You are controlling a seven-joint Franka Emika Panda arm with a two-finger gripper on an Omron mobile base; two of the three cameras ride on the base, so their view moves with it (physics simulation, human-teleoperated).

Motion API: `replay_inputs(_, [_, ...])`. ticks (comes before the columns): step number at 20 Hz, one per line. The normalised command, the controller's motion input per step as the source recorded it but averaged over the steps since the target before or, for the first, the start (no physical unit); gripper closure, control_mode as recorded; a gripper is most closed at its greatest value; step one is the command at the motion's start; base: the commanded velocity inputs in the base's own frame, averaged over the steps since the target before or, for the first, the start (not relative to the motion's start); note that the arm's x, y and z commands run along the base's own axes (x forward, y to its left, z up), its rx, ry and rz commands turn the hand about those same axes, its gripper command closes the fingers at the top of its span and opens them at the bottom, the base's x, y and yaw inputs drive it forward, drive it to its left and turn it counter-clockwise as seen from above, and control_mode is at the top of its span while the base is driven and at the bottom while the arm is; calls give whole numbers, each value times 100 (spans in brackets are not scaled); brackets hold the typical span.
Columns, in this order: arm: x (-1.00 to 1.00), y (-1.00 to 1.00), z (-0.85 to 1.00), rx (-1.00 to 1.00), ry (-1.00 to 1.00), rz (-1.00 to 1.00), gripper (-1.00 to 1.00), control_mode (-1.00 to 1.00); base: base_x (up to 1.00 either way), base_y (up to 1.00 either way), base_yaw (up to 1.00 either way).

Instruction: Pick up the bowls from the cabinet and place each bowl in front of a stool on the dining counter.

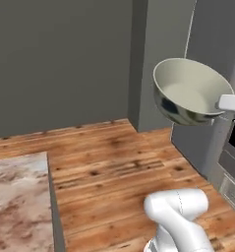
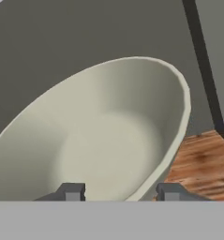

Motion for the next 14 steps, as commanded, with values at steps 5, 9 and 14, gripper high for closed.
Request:
replay_inputs(5, [0,0,0,0,0,0,100,100,100,0,42])
replay_inputs(9, [0,0,0,0,0,0,100,100,100,0,42])
replay_inputs(14, [0,0,0,0,0,0,100,100,100,-1,47])
